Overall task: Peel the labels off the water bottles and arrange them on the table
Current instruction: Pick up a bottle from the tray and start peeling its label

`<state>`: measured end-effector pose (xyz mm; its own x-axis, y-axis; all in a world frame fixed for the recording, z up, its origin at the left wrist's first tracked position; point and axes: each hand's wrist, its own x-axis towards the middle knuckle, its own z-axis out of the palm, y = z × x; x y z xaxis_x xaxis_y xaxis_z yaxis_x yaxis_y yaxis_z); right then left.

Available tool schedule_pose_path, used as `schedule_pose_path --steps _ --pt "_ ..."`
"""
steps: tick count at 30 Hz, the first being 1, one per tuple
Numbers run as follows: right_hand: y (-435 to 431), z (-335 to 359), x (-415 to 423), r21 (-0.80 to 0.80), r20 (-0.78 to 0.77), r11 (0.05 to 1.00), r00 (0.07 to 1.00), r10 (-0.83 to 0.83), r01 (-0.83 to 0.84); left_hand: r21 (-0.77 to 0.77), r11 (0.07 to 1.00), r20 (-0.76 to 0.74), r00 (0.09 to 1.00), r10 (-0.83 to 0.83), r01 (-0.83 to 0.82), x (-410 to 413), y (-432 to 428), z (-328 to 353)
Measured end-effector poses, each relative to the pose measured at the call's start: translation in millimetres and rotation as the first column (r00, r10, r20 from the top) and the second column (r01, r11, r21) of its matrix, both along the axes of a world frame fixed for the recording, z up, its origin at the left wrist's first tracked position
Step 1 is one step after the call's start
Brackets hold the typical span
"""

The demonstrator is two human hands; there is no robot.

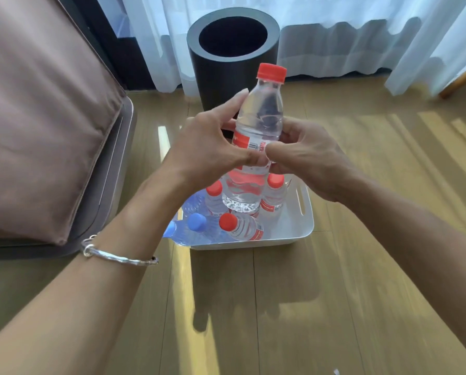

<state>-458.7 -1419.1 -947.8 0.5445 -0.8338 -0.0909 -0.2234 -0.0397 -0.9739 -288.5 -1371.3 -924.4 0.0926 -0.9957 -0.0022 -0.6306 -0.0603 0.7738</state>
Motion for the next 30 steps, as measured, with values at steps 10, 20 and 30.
schedule_pose_path --steps 10,20,30 --pt "1.2 -5.7 -1.2 -0.054 -0.016 0.995 0.997 -0.080 0.079 0.031 0.999 -0.074 0.997 -0.003 0.005 -6.7 2.5 -2.7" --pt "-3.9 -2.9 -3.6 0.035 0.024 0.999 1.000 0.005 -0.006 0.049 0.998 -0.187 0.982 -0.041 0.051 -10.2 3.6 -9.2" --pt "-2.6 -7.1 -5.3 0.015 0.004 1.000 1.000 0.026 -0.026 0.085 0.993 -0.353 0.934 -0.052 0.087 -3.3 6.5 -9.7"
